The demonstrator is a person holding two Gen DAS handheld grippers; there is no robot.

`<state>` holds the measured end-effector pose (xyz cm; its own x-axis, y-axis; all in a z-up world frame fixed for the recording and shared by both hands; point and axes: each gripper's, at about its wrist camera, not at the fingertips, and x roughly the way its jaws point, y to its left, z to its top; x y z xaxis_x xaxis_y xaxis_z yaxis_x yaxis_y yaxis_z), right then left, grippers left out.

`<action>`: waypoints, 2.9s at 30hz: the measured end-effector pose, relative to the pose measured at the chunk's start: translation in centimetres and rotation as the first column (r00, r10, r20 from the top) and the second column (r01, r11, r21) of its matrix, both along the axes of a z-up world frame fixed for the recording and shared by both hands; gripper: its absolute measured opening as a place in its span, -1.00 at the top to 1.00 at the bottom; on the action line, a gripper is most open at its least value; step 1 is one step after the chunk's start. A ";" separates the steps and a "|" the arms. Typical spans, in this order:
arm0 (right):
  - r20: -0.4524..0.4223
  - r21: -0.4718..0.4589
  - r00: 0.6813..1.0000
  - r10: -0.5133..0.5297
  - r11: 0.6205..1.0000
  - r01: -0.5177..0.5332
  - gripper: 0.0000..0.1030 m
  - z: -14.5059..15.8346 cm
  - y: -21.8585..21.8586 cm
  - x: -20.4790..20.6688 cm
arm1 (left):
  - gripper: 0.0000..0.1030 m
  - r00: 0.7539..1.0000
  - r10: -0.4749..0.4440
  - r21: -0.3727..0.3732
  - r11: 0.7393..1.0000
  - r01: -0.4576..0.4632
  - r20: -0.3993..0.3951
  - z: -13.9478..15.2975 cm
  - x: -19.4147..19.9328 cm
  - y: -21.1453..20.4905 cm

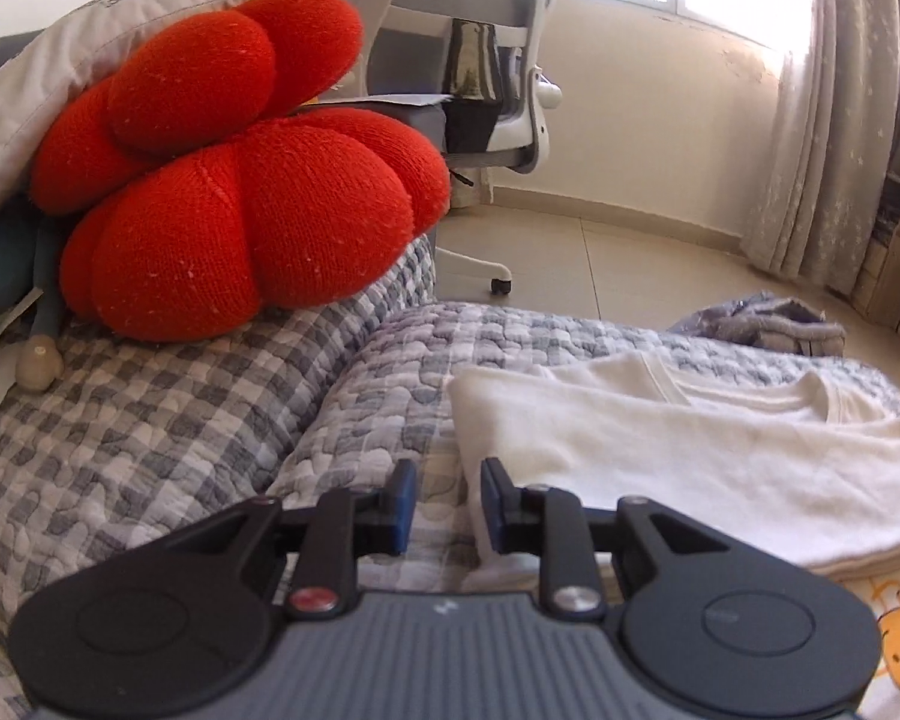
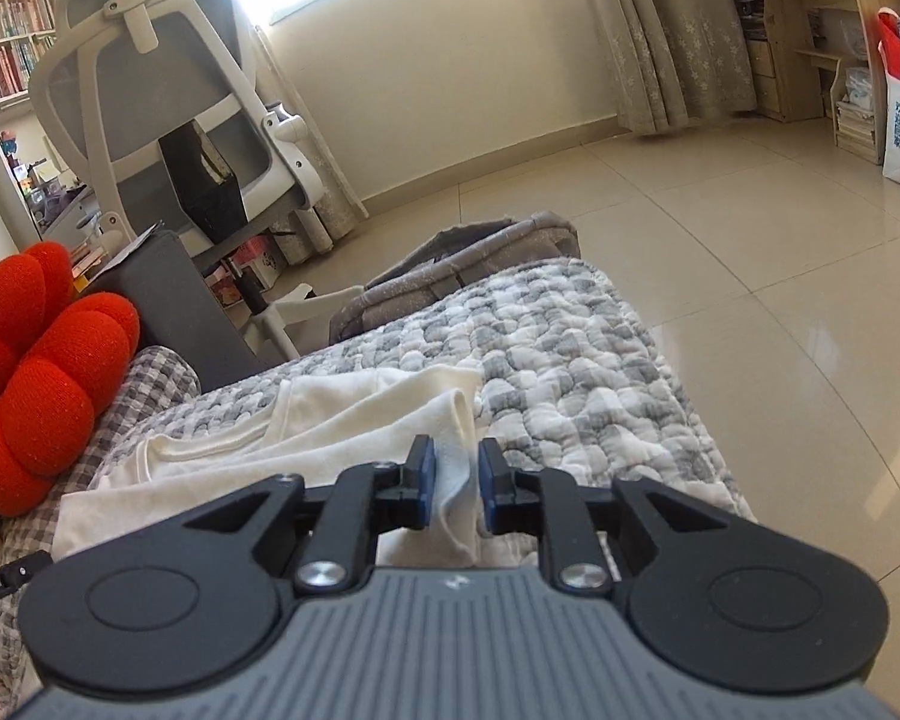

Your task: Fold clothes

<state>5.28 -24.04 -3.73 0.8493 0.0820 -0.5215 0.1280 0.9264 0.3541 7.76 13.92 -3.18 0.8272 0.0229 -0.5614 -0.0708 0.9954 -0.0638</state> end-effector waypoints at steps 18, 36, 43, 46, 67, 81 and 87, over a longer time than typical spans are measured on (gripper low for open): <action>-0.057 -0.169 0.984 0.167 0.970 -0.174 0.73 -0.8 3.2 -0.9 | 0.46 0.968 -0.240 -0.074 0.969 0.235 -0.077 -0.6 -0.9 0.1; -0.021 -0.136 0.987 0.158 0.978 -0.160 0.68 -1.9 1.5 2.6 | 0.54 0.976 -0.217 -0.014 0.976 0.217 -0.005 -2.3 3.7 -0.9; -0.037 -0.152 0.987 0.156 0.975 -0.160 0.46 -0.2 1.6 1.5 | 0.55 0.983 -0.184 -0.045 0.982 0.185 0.007 -0.6 2.5 0.0; -0.022 -0.157 0.983 0.180 0.971 -0.181 0.46 1.1 1.5 0.2 | 0.55 0.966 -0.254 -0.070 0.964 0.257 0.042 0.7 1.4 -0.1; -0.174 -0.052 0.926 0.334 0.936 -0.347 0.27 1.3 1.5 -7.6 | 0.34 0.894 -0.400 -0.089 0.917 0.390 -0.204 -0.2 -5.7 0.6; -0.332 0.017 0.868 0.370 0.922 -0.386 0.27 0.7 0.8 -15.3 | 0.35 0.800 -0.501 -0.079 0.859 0.506 -0.331 0.3 -11.7 1.2; -0.377 0.081 0.831 0.409 0.908 -0.411 0.27 0.3 0.6 -18.4 | 0.35 0.737 -0.562 -0.149 0.822 0.550 -0.375 0.4 -12.9 2.2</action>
